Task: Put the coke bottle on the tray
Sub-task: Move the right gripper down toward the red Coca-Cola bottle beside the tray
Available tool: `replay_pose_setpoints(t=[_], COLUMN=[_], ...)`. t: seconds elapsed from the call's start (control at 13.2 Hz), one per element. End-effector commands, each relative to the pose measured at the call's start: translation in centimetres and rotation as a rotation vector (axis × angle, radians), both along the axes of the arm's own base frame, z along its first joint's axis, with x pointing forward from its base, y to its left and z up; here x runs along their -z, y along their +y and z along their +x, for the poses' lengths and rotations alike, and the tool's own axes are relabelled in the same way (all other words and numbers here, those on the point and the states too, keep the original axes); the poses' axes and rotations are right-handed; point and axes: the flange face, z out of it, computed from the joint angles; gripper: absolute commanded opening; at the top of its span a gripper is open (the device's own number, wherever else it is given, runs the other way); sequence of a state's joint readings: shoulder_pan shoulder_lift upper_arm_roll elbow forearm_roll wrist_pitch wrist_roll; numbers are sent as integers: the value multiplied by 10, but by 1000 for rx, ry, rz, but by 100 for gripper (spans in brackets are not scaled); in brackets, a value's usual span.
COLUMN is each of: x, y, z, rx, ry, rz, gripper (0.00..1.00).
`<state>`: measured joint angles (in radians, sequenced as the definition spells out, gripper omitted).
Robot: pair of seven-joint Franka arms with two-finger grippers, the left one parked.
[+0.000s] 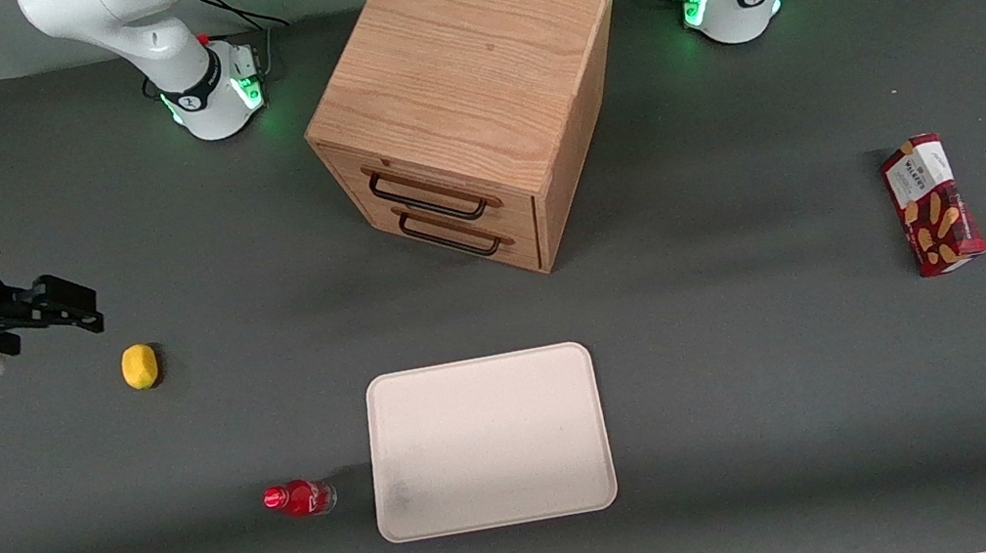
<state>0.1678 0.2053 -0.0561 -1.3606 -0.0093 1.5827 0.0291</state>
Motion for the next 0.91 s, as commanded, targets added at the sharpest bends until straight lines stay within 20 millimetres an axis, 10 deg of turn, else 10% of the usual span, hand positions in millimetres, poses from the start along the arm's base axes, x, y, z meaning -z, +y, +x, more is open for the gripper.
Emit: replay_pose_setpoints(t=[0.0,0.83], x=[3,49], y=[24,80], z=[42,115], rx=[0,-19], ry=[8,-137], rz=[-33,64], gripper=[100,100])
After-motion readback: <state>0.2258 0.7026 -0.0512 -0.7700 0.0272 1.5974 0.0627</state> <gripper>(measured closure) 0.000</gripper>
